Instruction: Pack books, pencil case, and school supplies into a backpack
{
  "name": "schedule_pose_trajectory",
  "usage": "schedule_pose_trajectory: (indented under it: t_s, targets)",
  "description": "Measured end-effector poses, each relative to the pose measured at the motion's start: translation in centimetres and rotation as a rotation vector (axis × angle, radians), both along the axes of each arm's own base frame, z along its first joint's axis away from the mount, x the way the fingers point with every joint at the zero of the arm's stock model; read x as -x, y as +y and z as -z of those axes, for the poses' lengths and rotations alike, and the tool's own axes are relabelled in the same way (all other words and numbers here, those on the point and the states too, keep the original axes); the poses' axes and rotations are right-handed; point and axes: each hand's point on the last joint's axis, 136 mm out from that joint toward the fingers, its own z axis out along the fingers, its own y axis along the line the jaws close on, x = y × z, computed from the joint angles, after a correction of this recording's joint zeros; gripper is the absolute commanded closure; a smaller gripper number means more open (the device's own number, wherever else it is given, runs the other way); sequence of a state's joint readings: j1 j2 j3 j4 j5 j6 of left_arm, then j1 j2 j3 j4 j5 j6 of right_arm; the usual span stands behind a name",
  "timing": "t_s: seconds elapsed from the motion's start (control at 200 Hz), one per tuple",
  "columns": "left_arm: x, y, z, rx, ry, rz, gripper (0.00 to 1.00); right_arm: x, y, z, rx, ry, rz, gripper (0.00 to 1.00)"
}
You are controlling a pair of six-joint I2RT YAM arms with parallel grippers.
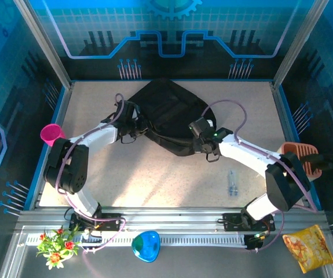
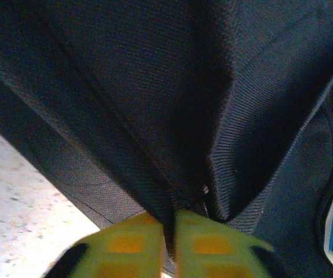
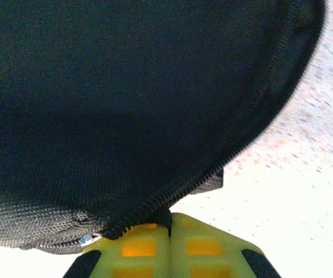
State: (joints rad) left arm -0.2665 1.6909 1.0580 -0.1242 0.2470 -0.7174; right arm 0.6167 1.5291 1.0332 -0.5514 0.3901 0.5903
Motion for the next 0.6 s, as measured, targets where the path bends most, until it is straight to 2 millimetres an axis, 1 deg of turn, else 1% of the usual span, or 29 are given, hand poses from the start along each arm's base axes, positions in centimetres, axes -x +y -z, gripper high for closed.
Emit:
schedule_pose_trajectory:
  t_s: [0.09, 0.155, 0.225, 0.265, 0.35, 0.42, 0.51, 0.595]
  targets:
    - [-0.5, 2.0, 0.2, -0.019, 0.007, -0.054, 0.60, -0.8, 1.6, 0.1, -0.013, 0.008, -0.082, 1.00]
    - [-0.6, 3.4, -0.1, -0.027, 0.002, -0.092, 0.53, -1.5, 3.0, 0.0, -0.022, 0.006, -0.137, 1.00]
    - [0.1, 4.8, -0.7, -0.027, -0.002, -0.131, 0.50, -2.3, 5.0, 0.0, -0.037, 0.001, -0.204, 1.00]
    - [0.7, 5.1, -1.1, -0.023, -0.007, -0.142, 0.48, -2.6, 6.2, 0.0, -0.047, -0.002, -0.241, 1.00]
    - [2.2, 5.1, -2.0, 0.018, -0.014, -0.162, 0.44, -2.8, 9.2, 0.0, -0.080, -0.008, -0.322, 1.00]
    - [3.5, 4.8, -2.1, 0.073, -0.008, -0.179, 0.39, -2.7, 11.3, -0.1, -0.112, -0.011, -0.379, 1.00]
    - [5.3, 4.1, -1.1, 0.146, 0.032, -0.203, 0.35, -2.2, 13.3, -0.2, -0.156, -0.012, -0.432, 1.00]
    - [6.5, 3.0, 0.1, 0.210, 0.077, -0.216, 0.31, -1.8, 14.3, -0.4, -0.188, -0.010, -0.461, 1.00]
